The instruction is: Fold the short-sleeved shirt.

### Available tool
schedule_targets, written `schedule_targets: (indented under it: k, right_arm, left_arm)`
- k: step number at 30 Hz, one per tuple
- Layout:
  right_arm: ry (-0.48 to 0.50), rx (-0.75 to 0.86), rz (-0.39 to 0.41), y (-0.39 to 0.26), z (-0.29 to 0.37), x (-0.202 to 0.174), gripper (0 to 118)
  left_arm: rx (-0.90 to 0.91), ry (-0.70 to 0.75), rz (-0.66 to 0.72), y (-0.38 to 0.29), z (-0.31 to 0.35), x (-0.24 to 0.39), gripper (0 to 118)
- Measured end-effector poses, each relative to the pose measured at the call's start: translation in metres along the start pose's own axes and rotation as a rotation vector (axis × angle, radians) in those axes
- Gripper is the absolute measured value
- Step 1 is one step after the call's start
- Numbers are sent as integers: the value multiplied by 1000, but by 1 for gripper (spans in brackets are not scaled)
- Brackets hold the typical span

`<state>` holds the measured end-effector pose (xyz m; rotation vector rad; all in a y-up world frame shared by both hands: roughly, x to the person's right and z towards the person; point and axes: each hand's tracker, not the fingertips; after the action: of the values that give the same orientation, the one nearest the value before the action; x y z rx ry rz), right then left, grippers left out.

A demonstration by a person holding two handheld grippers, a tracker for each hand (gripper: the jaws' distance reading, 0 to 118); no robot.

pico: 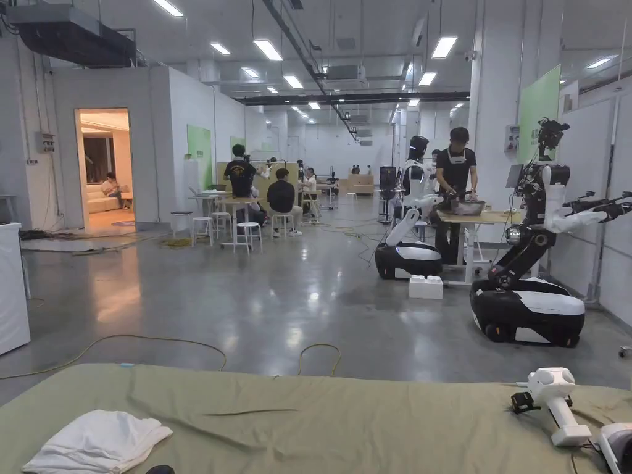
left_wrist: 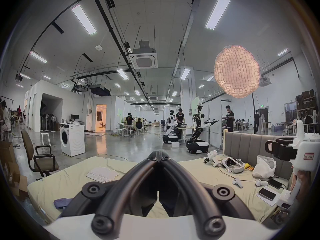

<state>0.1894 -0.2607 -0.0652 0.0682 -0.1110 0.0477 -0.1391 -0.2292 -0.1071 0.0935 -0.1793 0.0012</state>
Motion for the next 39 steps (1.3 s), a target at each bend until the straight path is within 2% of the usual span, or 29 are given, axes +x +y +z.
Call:
schedule_targets:
  k: [25,27,29,31,32,33,34,36,38,39]
  right_arm:
    - [-28,-5,17,1,0,5,0]
    - [-23,-5,35,2,0,4,0]
    - [-34,-12,100,3,-1,2,0]
    - [-8,-23,207,6,-2,0,0]
    - [-4,-35,312,6,-3,-3,0]
    - [-1,-45,454,4,-5,-7,0]
    - [-3,-56,604,-1,-8,-12,0]
    - [-12,-64,991,-25,-13,-23,0]
    - [8,-27,1387,-63,-15,-20,0]
    - [33,-5,1557,-81,-13,-17,0]
  left_arm:
    - [-22,40,-8,-2,-6,-9,0]
    - [-18,47,-37,0,-7,-8,0]
    - [-8,51,-127,3,-9,-4,0]
    - [-3,52,-295,2,-10,4,0]
    - [-5,52,-437,-1,-11,11,0]
    - [-16,55,-629,-9,-13,18,0]
    - [-24,59,-818,-20,-14,25,0]
    - [-38,90,-1272,-59,-19,37,0]
    - [-71,32,-1604,-100,-18,33,0]
    - [-66,-54,-1727,-116,-15,33,0]
